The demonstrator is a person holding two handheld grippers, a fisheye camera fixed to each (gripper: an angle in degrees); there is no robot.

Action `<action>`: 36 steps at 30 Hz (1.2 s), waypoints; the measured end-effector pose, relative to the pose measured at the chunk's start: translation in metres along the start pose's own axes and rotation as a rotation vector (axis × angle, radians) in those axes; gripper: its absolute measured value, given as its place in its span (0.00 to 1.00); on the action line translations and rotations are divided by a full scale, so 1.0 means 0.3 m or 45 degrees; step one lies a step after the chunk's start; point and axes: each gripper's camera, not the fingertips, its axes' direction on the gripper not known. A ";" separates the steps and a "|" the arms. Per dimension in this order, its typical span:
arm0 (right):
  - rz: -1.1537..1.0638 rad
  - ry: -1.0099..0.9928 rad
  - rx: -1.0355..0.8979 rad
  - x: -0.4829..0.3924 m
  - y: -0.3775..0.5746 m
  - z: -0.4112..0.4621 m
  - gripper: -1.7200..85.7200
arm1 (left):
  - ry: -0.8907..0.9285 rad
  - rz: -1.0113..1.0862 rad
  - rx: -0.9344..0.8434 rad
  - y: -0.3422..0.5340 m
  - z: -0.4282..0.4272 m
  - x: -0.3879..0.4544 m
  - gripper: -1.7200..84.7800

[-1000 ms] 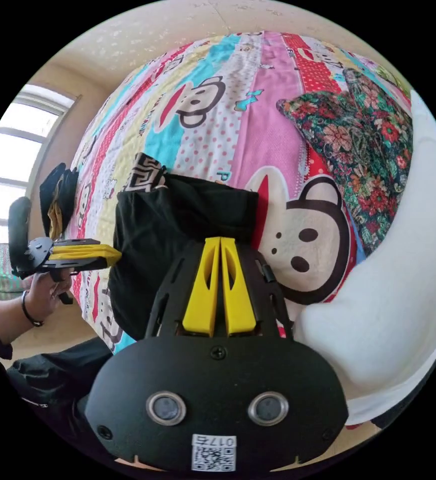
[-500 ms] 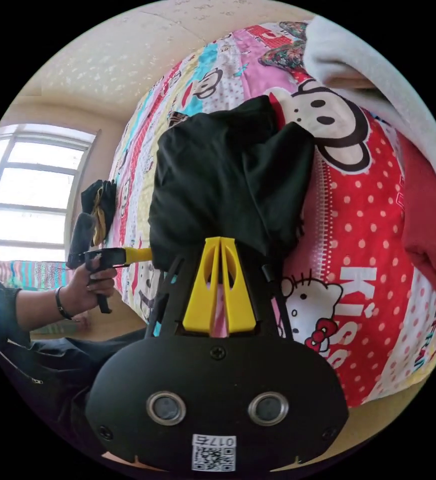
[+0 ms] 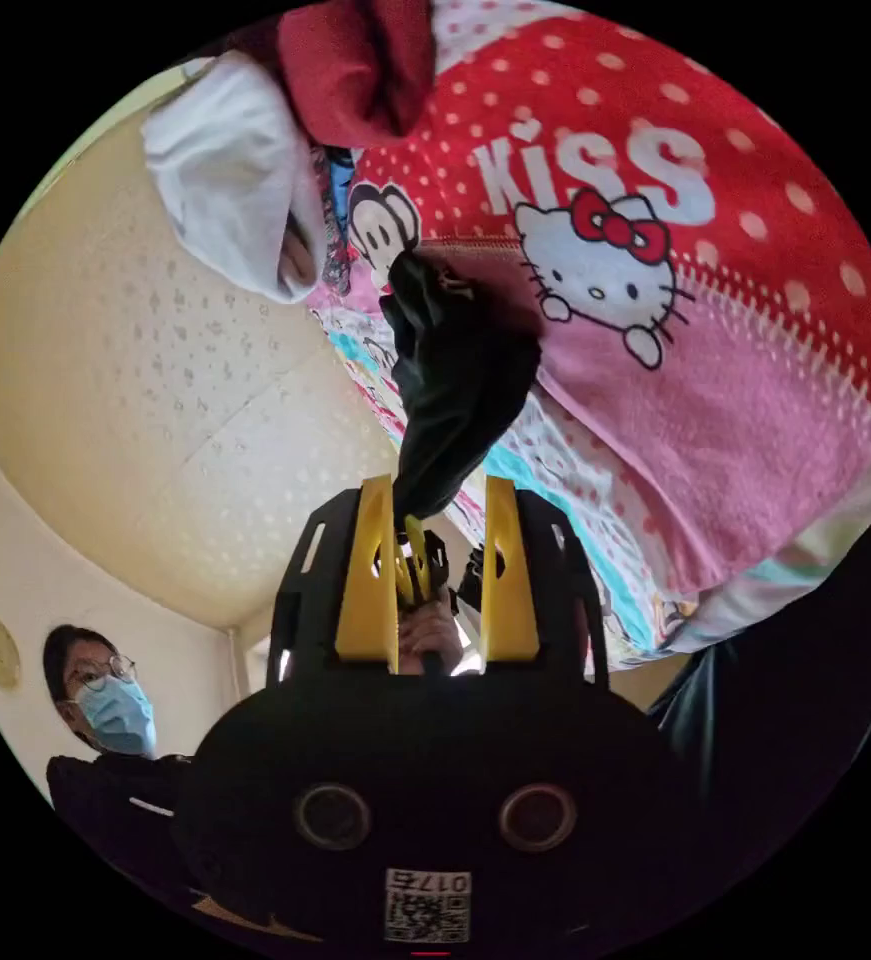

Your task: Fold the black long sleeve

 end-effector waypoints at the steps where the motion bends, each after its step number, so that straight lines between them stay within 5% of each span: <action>1: 0.083 -0.109 0.030 0.037 -0.017 0.004 0.22 | -0.022 -0.006 0.004 -0.014 -0.004 0.066 0.07; 7: 0.143 -0.331 0.107 0.086 -0.195 0.113 0.31 | -0.037 -0.064 0.014 -0.091 -0.005 0.279 0.07; 14: 0.232 -0.331 0.280 0.057 -0.374 0.160 0.13 | -0.070 -0.176 0.081 -0.180 -0.017 0.475 0.07; 17: 0.233 -0.334 0.207 0.037 -0.408 0.181 0.11 | -0.055 -0.269 0.299 -0.165 -0.077 0.571 0.08; 21: 0.205 -0.430 0.195 0.036 -0.416 0.206 0.10 | 0.272 -0.532 0.684 -0.100 -0.116 0.601 0.24; 27: 0.260 -0.560 0.157 0.066 -0.388 0.289 0.08 | 0.513 -0.590 0.585 -0.269 0.029 0.695 0.33; 29: 0.252 -0.581 0.130 0.066 -0.374 0.316 0.07 | 0.587 -0.558 0.557 -0.337 0.083 0.758 0.33; 33: 0.158 -0.483 0.101 0.045 -0.361 0.322 0.07 | 1.136 -0.393 0.658 -0.456 0.179 0.954 0.17; 36: 0.019 -0.386 0.018 0.003 -0.357 0.319 0.07 | 1.083 -0.362 0.555 -0.501 0.155 1.134 0.13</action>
